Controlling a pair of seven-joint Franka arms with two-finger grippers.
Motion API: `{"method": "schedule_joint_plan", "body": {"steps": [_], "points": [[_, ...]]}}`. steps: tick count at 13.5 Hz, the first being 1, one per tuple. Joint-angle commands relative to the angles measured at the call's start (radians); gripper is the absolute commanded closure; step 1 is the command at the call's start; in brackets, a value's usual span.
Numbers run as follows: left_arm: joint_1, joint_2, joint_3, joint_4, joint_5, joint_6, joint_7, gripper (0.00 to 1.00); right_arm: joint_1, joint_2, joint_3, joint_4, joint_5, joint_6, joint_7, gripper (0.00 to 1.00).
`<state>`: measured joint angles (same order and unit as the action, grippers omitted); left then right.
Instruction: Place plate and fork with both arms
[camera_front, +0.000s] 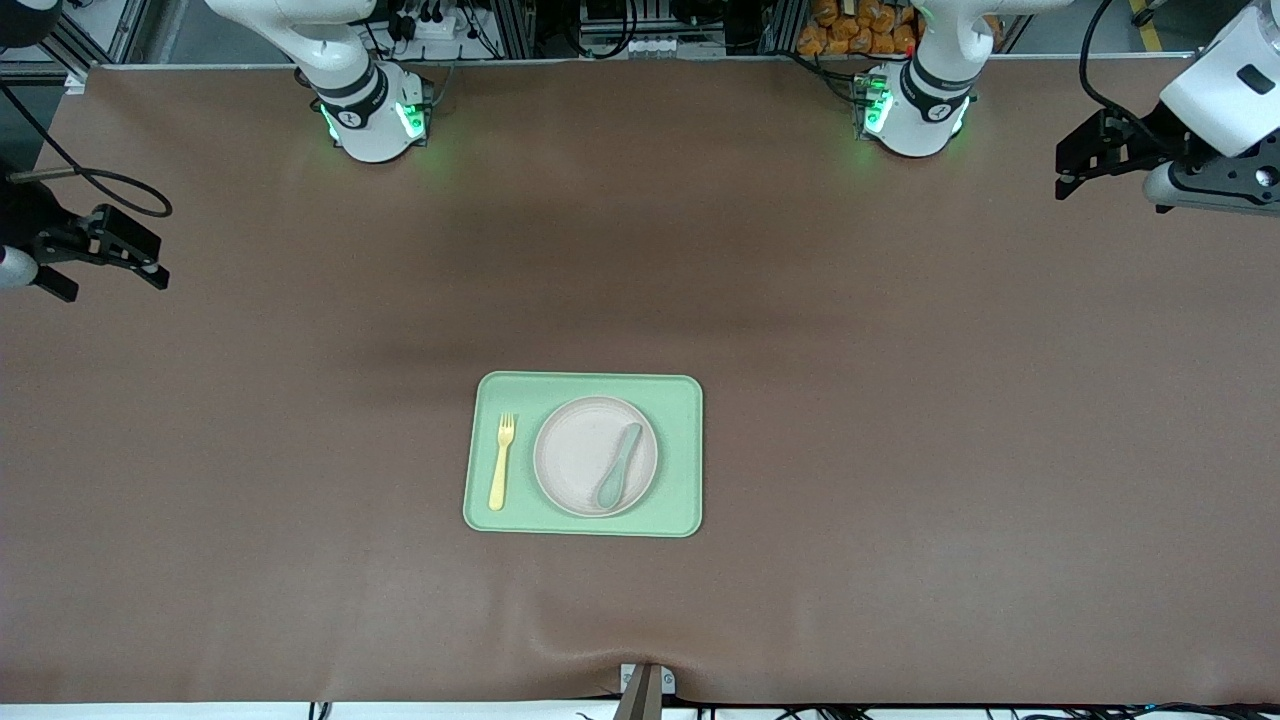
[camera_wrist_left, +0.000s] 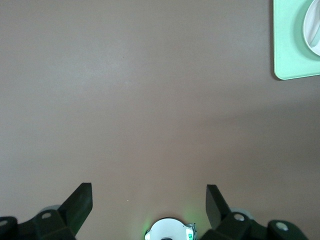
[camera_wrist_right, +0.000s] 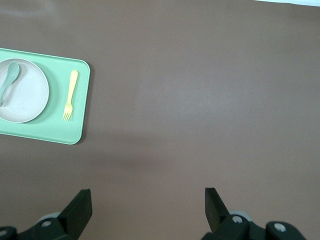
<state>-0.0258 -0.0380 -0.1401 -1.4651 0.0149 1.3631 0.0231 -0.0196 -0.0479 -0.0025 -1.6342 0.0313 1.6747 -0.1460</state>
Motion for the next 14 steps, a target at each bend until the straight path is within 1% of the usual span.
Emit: {"method": "schedule_joint_plan", "body": {"steps": [1, 8, 12, 14], "points": [[0.009, -0.008, -0.006, 0.025, 0.005, -0.016, 0.020, 0.00, -0.028, 0.006, 0.024, 0.028, -0.017, -0.024, 0.020, 0.00], [0.015, -0.011, 0.002, 0.025, 0.007, -0.018, 0.020, 0.00, -0.022, 0.008, 0.024, 0.031, -0.013, -0.027, 0.025, 0.00], [0.015, -0.008, 0.002, 0.025, 0.007, -0.018, 0.018, 0.00, -0.040, 0.005, 0.021, 0.033, -0.013, -0.029, 0.026, 0.00], [0.014, -0.008, 0.002, 0.025, 0.007, -0.018, 0.018, 0.00, -0.039, 0.005, 0.022, 0.031, -0.014, -0.059, 0.022, 0.00]]}}
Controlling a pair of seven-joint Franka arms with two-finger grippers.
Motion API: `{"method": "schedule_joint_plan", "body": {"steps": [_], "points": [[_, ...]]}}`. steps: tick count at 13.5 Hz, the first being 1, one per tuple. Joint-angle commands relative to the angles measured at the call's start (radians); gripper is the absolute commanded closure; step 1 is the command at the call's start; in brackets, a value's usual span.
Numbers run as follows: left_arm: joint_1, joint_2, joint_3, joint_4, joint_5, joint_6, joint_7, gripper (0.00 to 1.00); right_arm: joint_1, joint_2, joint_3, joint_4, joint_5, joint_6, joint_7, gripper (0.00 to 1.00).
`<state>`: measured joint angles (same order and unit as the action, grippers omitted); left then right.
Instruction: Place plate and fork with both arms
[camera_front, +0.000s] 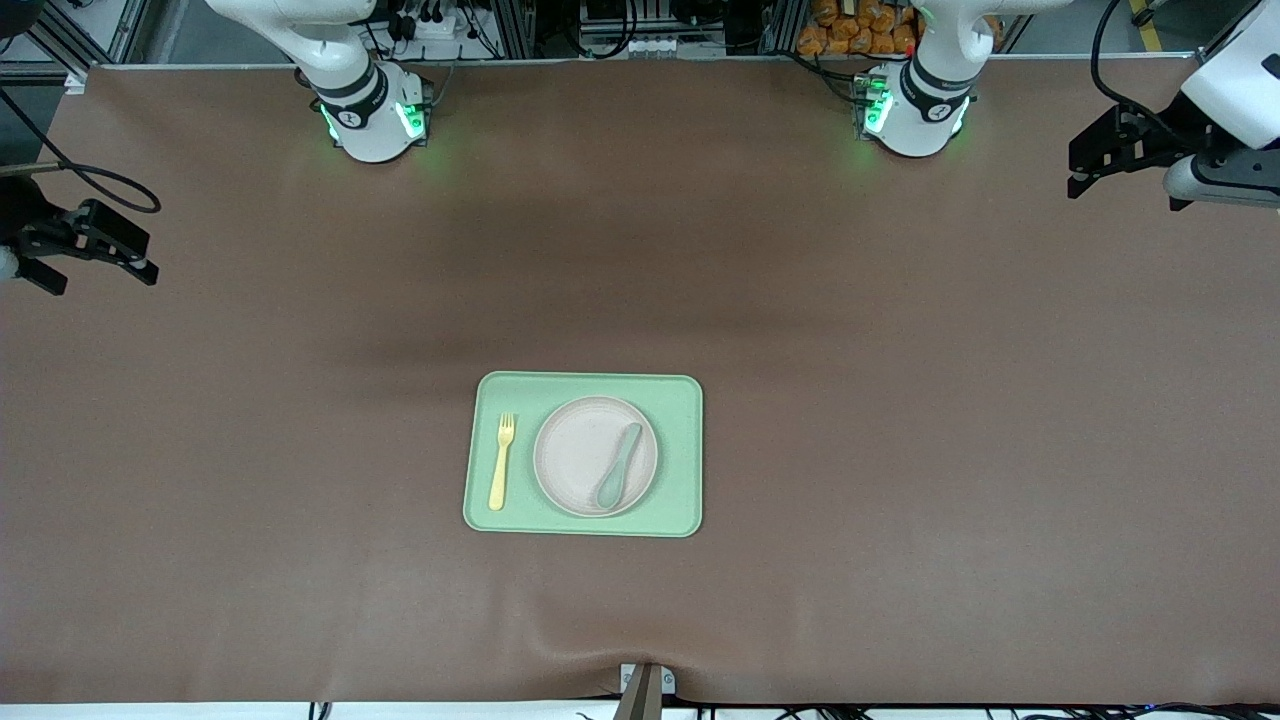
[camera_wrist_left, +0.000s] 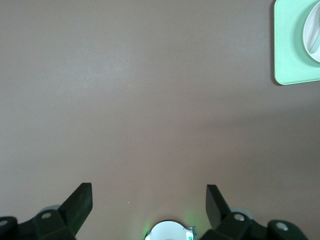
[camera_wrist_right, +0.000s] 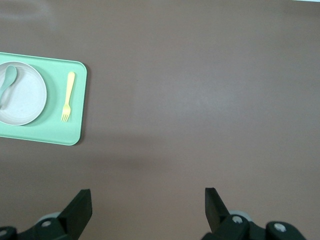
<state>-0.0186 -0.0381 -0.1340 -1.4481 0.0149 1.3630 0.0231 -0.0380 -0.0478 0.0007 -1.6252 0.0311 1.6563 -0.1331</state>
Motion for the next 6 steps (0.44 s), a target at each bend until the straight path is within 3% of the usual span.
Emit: {"method": "schedule_joint_plan", "body": {"steps": [1, 6], "points": [[0.006, -0.008, -0.004, 0.008, 0.007, -0.016, 0.018, 0.00, -0.022, 0.005, 0.018, 0.024, -0.016, -0.047, 0.009, 0.00], [0.006, -0.006, -0.006, 0.008, 0.008, -0.016, 0.018, 0.00, -0.043, 0.008, 0.018, 0.022, -0.016, -0.052, 0.010, 0.00]]}}
